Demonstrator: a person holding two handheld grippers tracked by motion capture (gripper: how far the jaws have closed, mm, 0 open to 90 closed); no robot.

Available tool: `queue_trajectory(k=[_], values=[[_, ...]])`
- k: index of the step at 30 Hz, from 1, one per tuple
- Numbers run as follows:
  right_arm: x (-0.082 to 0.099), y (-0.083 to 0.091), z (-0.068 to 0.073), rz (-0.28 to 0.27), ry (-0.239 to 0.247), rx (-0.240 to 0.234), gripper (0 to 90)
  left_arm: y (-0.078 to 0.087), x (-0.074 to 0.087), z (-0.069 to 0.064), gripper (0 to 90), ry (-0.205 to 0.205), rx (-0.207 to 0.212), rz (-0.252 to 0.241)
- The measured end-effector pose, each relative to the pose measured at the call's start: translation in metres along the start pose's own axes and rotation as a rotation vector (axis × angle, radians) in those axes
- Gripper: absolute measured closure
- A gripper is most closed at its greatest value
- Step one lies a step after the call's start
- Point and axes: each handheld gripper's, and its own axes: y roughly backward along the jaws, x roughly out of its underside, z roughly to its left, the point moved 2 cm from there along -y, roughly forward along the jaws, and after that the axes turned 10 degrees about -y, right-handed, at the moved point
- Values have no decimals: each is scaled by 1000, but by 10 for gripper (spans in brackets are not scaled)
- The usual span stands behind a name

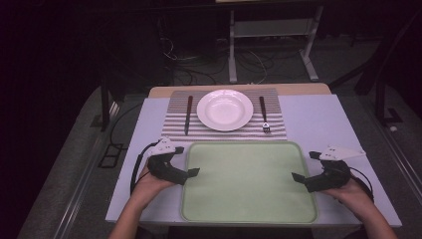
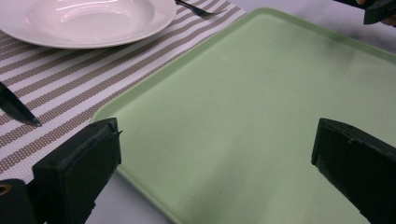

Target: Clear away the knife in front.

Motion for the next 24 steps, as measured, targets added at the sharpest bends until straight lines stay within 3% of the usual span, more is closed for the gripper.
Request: queue_trajectory(k=[12,24], values=[[0,-2,2,5,1,-14,0,-1,1,3,9,12,-2,-2],[-1,-3,5,1,-7,-27,0,0,-1,14,27,28,-19,-10]])
